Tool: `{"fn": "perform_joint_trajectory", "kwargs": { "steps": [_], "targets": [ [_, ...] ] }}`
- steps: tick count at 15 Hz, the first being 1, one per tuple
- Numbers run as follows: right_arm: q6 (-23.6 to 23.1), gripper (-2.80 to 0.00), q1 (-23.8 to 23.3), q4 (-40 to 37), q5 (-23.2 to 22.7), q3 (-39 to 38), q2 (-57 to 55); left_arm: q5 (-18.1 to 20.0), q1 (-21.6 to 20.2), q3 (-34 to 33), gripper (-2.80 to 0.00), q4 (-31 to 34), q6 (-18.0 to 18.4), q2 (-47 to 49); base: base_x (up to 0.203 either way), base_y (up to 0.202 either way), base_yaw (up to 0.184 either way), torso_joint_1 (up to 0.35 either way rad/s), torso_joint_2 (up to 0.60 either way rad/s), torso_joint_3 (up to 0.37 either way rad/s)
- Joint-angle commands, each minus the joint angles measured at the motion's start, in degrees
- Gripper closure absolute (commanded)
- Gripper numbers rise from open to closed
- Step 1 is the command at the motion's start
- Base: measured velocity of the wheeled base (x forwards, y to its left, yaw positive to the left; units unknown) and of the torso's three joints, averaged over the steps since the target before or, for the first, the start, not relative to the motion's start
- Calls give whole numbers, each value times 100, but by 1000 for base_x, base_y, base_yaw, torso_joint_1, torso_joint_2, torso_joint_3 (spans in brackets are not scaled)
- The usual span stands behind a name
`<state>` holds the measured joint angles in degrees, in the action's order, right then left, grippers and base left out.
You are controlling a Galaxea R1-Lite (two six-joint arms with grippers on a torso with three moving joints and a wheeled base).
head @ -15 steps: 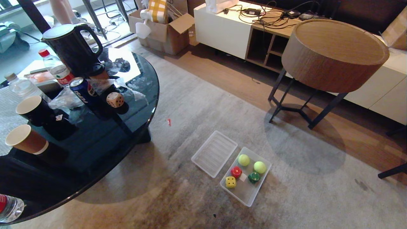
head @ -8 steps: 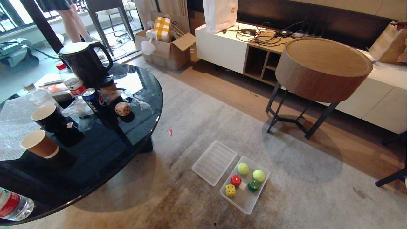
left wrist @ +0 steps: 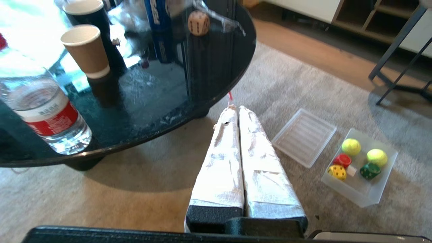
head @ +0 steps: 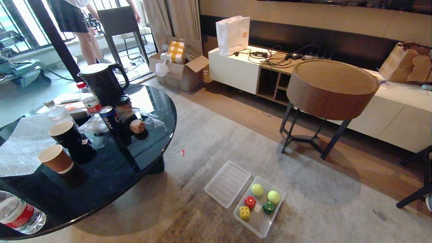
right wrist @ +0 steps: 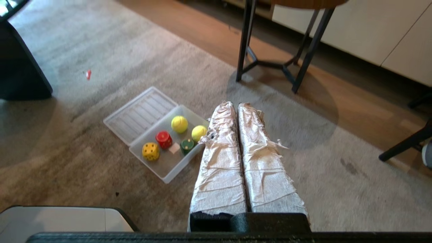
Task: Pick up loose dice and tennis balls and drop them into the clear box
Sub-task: Pick up toys out of the box
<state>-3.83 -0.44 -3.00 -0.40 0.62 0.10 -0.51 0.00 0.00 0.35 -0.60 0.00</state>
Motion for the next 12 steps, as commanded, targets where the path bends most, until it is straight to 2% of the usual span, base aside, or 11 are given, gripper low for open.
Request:
{"fn": "perform_joint_trajectory", "kwargs": {
  "steps": [1,12],
  "targets": [
    [-4,0,0,1,-4,-1,-1,-2,0,-9,0,0,0,0,0,0,0,2,2,208],
    [-4,0,0,1,-4,-1,-1,-2,0,0,0,0,7,0,0,0,0,3,2,185]
  ]
}}
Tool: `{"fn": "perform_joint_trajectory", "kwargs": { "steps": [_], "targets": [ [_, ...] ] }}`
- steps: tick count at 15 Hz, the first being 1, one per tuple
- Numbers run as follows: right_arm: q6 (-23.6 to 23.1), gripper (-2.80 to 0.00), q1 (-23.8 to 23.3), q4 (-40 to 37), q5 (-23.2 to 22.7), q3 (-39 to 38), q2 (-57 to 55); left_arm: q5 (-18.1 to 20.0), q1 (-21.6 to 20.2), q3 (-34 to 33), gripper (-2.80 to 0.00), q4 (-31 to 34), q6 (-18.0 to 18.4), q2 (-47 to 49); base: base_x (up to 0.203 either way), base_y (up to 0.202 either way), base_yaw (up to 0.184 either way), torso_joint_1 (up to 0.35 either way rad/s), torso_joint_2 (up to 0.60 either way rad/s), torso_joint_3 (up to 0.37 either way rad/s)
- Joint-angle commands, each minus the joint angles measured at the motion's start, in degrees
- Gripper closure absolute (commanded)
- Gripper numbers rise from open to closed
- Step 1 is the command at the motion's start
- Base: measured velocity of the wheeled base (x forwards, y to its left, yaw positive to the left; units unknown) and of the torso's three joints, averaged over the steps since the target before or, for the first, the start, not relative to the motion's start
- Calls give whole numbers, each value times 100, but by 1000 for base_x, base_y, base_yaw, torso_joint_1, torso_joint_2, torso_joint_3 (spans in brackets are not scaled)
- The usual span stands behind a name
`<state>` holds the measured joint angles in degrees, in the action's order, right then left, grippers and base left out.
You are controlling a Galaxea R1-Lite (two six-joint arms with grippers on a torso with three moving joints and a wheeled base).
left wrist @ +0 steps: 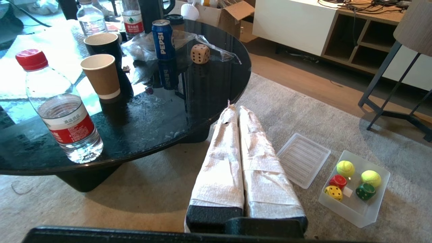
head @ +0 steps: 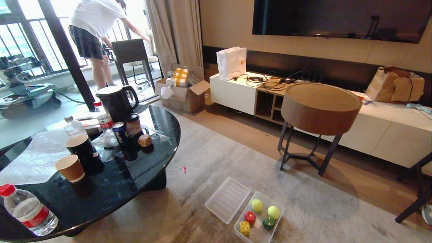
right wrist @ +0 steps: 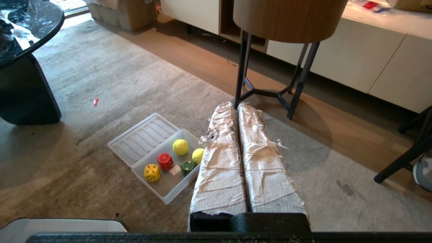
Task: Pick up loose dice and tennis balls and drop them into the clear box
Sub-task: Pick up toys out of the box
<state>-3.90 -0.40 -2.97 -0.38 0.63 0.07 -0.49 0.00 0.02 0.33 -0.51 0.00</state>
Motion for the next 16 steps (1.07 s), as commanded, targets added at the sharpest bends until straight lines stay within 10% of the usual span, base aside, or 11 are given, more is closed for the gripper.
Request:
{"fn": "perform_joint_trajectory", "kwargs": {
  "steps": [1,16],
  "targets": [
    [-5,0,-4,-1,-6,-2,1,-4,0,-2,0,2,-2,0,0,0,0,5,5,42],
    [12,0,-4,16,-15,-2,-3,-4,0,-2,0,2,-2,0,1,-4,90,1,1,2]
  ]
}}
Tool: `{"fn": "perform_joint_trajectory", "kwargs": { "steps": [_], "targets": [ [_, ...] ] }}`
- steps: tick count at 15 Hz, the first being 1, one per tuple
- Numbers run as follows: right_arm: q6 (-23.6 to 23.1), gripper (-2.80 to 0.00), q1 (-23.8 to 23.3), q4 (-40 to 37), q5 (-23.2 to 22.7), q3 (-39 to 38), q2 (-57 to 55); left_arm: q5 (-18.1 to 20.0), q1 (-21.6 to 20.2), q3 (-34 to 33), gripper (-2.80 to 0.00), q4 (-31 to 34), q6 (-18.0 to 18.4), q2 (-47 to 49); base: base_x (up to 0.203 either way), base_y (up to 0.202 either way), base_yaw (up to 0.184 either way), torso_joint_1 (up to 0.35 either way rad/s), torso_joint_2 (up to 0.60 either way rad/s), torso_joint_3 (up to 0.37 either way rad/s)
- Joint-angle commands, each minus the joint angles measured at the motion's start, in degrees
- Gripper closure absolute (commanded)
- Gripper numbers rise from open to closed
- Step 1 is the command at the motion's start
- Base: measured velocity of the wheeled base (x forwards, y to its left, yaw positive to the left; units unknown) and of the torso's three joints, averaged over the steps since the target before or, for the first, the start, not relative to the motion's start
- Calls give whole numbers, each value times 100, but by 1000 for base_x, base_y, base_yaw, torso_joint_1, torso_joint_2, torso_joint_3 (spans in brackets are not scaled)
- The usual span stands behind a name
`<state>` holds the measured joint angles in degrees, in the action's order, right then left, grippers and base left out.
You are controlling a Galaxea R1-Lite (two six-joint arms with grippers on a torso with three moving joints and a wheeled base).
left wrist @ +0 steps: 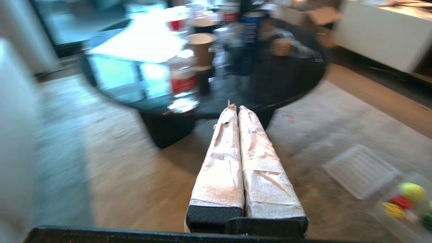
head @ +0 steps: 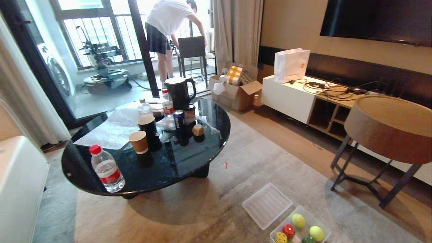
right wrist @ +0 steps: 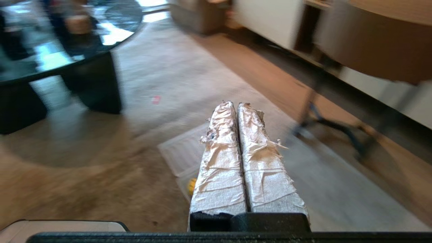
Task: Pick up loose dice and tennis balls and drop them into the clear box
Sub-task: Pick up toys out of the box
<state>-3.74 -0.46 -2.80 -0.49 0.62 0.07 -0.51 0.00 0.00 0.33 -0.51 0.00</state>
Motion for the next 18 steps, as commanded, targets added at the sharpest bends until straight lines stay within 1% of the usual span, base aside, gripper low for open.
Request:
{"fn": "perform_joint_trajectory", "kwargs": {
  "steps": [1,13,14,18],
  "targets": [
    [-4,0,10,-1,-4,-1,-7,-2,0,0,0,2,-2,0,0,-9,168,2,2,5],
    [-4,0,2,-10,5,-1,1,-2,0,0,0,2,-2,0,0,-8,161,2,3,1],
    [-4,0,2,-10,-4,-1,1,-2,0,0,0,2,-2,0,2,-2,90,2,-1,-4],
    [-4,0,2,-10,-4,-1,1,-2,0,0,0,2,-2,0,0,0,0,0,0,0]
  ]
}}
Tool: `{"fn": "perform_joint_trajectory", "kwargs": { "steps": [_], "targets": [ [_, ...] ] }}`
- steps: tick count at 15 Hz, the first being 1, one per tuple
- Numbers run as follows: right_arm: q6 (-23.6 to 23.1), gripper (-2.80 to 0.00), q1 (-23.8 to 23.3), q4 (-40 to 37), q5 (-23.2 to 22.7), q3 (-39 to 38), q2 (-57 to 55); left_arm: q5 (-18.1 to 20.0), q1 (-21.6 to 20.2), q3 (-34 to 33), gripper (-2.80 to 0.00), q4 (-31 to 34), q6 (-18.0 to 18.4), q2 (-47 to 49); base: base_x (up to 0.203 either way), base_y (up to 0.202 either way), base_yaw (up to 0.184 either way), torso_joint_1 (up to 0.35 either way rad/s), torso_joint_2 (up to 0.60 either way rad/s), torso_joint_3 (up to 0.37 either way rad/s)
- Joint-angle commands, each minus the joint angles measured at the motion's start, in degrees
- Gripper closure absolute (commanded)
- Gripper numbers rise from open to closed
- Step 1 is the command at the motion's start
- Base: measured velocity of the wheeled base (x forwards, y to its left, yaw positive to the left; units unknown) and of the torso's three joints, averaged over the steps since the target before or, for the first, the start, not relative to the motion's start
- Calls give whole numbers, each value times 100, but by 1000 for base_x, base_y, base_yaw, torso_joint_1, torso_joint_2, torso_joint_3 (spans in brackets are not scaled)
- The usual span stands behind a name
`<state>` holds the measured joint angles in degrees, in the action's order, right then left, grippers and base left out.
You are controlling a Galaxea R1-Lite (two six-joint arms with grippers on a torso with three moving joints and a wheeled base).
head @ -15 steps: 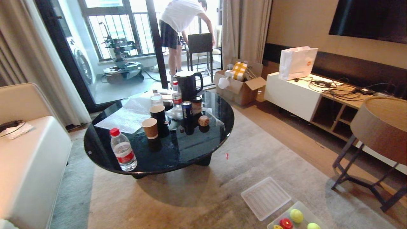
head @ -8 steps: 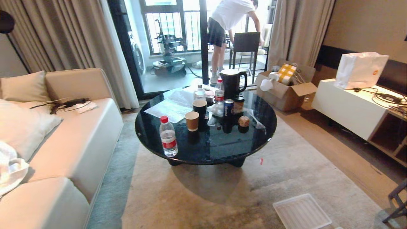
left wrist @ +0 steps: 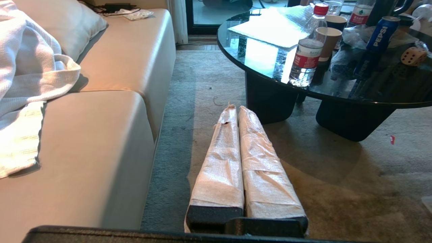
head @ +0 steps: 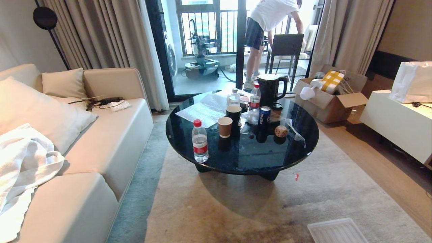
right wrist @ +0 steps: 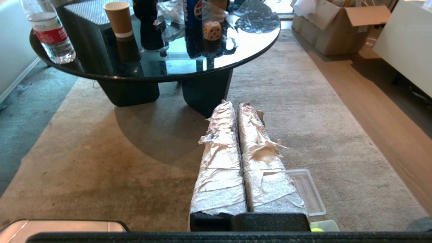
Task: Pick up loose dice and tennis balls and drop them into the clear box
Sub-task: Pick up toys out of the box
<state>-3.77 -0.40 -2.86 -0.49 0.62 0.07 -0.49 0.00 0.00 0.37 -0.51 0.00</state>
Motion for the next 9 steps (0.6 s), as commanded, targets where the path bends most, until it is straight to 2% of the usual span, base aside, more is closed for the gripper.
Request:
{"fn": "perform_joint_trajectory", "kwargs": {
  "steps": [1,5,9],
  "targets": [
    [-1,0,5,-4,5,-1,1,-4,0,0,0,-1,-2,0,0,0,0,0,0,0],
    [-1,0,1,-4,2,-1,1,-4,0,0,0,-1,-2,0,15,0,0,-1,1,0],
    [-1,0,-4,-4,-4,-1,-6,-4,0,0,0,-1,-2,0,174,0,-1,1,1,2]
  ]
}}
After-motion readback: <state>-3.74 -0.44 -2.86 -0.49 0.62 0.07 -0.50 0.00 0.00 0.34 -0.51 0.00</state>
